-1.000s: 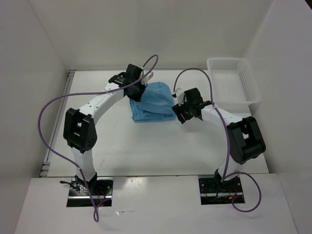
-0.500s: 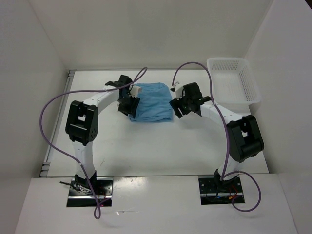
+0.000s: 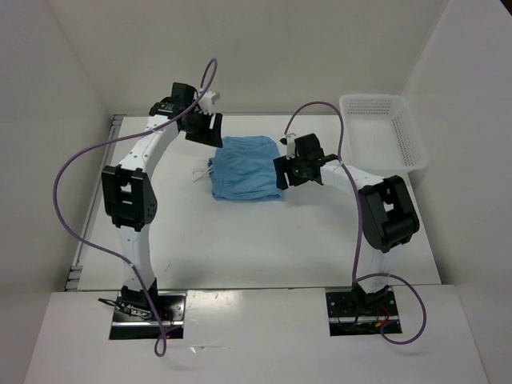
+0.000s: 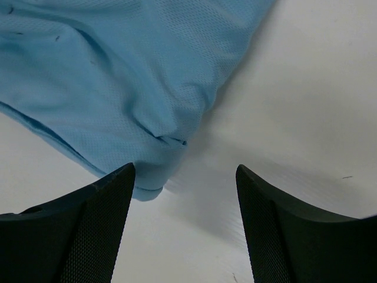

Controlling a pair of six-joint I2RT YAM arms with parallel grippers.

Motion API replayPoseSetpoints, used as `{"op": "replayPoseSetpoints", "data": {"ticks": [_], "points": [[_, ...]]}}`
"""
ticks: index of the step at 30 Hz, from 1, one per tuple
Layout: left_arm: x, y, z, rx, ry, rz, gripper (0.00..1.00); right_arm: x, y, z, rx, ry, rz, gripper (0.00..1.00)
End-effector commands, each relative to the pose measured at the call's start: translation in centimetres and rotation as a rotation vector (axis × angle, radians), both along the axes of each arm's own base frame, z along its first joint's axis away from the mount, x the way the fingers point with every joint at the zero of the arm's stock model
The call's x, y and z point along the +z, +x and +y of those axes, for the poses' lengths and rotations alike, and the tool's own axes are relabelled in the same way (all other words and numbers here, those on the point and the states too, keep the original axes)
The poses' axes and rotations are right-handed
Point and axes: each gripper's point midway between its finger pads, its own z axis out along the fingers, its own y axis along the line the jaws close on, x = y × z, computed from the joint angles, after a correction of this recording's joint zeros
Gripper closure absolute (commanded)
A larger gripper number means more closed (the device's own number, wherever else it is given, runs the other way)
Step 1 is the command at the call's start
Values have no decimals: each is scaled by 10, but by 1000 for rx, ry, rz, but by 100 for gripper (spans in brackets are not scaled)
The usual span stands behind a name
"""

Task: Fold and stack the shorts
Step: Fold the shorts

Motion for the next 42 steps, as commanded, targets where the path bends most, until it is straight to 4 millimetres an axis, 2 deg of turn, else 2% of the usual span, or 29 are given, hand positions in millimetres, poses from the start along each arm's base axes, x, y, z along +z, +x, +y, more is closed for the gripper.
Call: {"op": "replayPoseSetpoints", "data": {"ticks": [1,2,3,5,8,9,12,13,14,15,16,17,18,19,21,23,24,28,31,32,33,34,35,37,40,42], "points": [[-49,24,-3,4,26,57,24,11,20,14,-85,83,-21,25],[-53,28,-4,4,27,59,24,12,19,16,-84,95,-13,25],[-67,31,-4,4,31,80,24,8,18,17,-97,100,2,25],[-72,32,-6,-2,24,94,24,9,14,23,-87,139,27,25],[-90,24,-13,-20,24,144,24,2,0,30,-60,182,83,25],[-100,22,-10,-12,40,162,25,-2,-6,31,-69,196,113,28],[-106,23,-6,0,60,170,37,-12,-14,34,-79,217,160,38],[-107,24,-4,6,70,168,49,-17,-15,33,-80,213,169,42],[-107,24,-4,6,70,168,54,-20,-18,34,-75,215,181,50],[-103,27,-5,7,68,156,61,-20,-18,34,-75,215,181,54],[-103,27,-5,7,68,156,70,-29,-23,32,-78,205,203,57],[-99,29,-5,7,66,145,83,-29,-23,32,-78,205,204,60],[-99,29,-5,7,66,145,88,-36,-31,30,-76,202,228,63],[-89,33,-6,7,61,120,90,-36,-31,30,-76,202,228,64],[-67,37,-10,-4,34,76,91,-44,-41,28,-80,201,261,76],[-44,42,-16,-20,3,29,91,-44,-41,28,-81,201,261,88],[-32,46,-17,-20,-4,-5,90,-44,-41,28,-72,196,256,100],[-3,60,-21,-27,-28,-90,84,-43,-34,24,-52,160,214,100],[-24,68,-18,-8,0,-67,78,-45,-32,20,-19,127,185,100],[-37,69,-21,-7,15,-50,76,-43,-30,20,-2,116,174,99],[-44,71,-21,-8,16,-46,70,-43,-30,20,-2,116,174,89],[-58,70,-19,0,32,-19,68,-43,-30,20,-2,116,174,69],[-77,72,-13,20,65,6,66,-43,-30,19,6,111,169,60],[-98,67,-8,34,97,53,61,-35,-25,23,27,117,149,46],[-114,60,-2,46,125,85,50,-20,-21,22,67,100,109,31],[-106,63,3,65,144,57,38,-1,-13,24,97,93,59,19]]}}
